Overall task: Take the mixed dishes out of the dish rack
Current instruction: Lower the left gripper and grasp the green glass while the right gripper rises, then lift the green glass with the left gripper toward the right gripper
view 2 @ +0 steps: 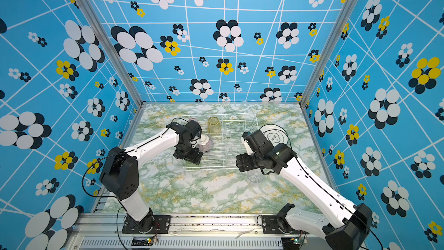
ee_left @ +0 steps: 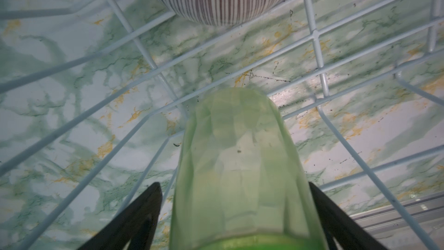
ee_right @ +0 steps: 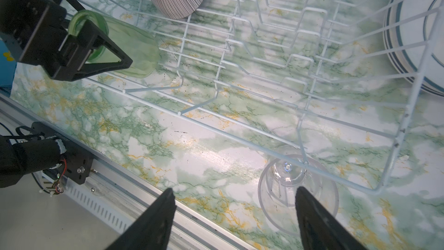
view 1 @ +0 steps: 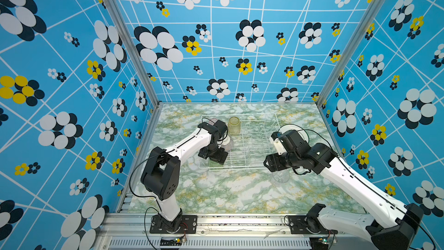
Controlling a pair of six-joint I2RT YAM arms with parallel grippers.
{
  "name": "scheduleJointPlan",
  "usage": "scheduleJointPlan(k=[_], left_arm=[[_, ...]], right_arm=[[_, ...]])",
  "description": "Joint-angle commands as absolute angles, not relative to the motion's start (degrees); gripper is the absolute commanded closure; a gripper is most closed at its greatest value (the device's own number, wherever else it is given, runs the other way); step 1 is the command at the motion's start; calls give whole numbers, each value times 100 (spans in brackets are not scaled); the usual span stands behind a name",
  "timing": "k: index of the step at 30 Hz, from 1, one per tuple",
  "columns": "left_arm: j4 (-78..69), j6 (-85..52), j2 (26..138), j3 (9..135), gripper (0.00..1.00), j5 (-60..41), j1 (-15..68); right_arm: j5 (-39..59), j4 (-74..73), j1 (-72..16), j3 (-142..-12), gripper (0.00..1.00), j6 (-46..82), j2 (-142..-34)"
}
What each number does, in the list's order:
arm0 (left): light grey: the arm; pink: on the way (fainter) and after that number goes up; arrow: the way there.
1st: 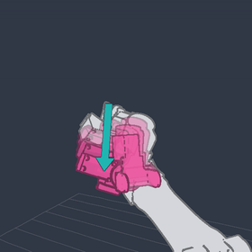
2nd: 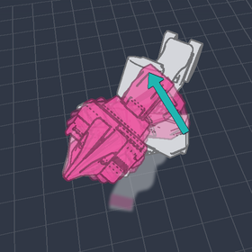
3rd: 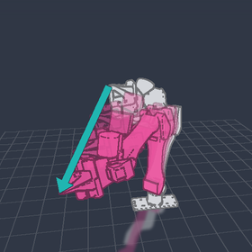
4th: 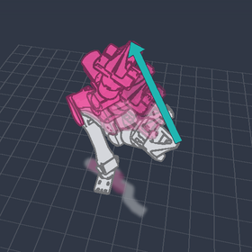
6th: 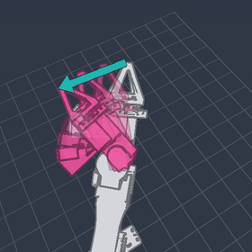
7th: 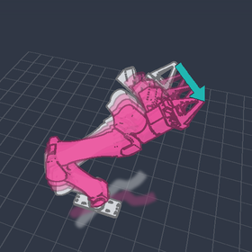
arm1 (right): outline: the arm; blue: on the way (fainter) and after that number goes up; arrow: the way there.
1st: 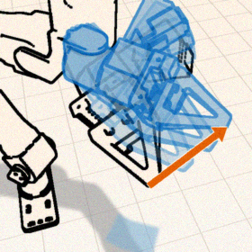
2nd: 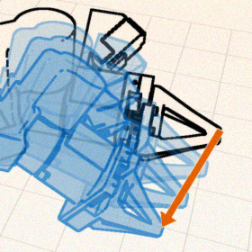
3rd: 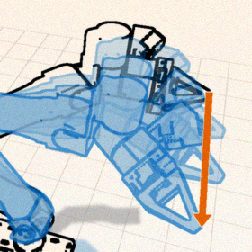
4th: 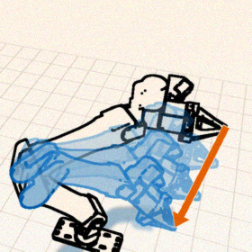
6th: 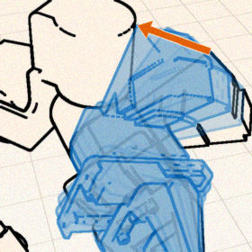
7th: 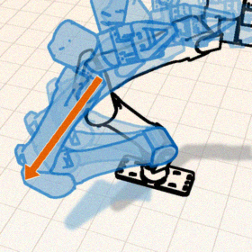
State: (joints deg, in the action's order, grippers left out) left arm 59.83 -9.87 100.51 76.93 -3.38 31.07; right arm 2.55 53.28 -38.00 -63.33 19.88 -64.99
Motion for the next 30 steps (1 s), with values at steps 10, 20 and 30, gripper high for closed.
scheduleJointPlan(k=[10, 20, 30], left_arm=[[6196, -890, 10264, 7871, 22, -428, 3146], [6262, -800, 10223, 7950, 33, -728, 3123], [6212, -617, 9736, 7997, 33, -1727, 2844]], right_arm=[[431, 5204, -3661, -6144, 19, 1868, -6497], [521, 4957, -3630, -6017, 19, 1918, -6435], [1388, 4044, -3568, -5913, 20, 1997, -6375]])
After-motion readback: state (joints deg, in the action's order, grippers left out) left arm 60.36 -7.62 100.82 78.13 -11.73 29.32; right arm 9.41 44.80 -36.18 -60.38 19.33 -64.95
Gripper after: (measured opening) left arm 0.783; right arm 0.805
